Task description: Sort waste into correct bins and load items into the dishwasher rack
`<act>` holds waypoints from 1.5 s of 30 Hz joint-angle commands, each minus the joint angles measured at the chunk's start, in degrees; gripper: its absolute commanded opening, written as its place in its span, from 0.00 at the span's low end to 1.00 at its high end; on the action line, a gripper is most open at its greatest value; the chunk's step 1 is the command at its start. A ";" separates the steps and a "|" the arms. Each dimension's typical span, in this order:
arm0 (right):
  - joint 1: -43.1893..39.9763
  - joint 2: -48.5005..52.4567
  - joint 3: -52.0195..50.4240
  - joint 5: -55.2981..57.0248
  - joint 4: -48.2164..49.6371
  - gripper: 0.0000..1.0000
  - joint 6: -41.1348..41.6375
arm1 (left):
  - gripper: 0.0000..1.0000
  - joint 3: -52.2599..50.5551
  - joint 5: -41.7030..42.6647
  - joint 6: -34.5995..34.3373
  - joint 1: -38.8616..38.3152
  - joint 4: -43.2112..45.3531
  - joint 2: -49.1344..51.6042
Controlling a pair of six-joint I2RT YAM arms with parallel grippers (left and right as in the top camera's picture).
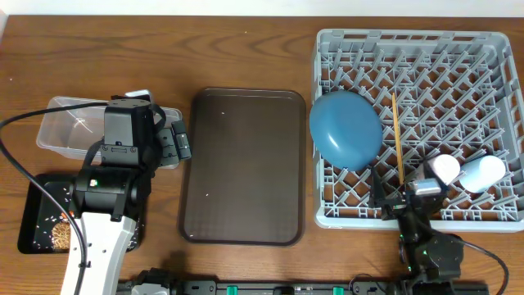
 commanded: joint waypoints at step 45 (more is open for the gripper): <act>-0.48 -0.07 -0.09 0.61 -0.66 0.99 -0.31 | 0.98 -52.28 3.82 17.35 0.20 41.16 -61.90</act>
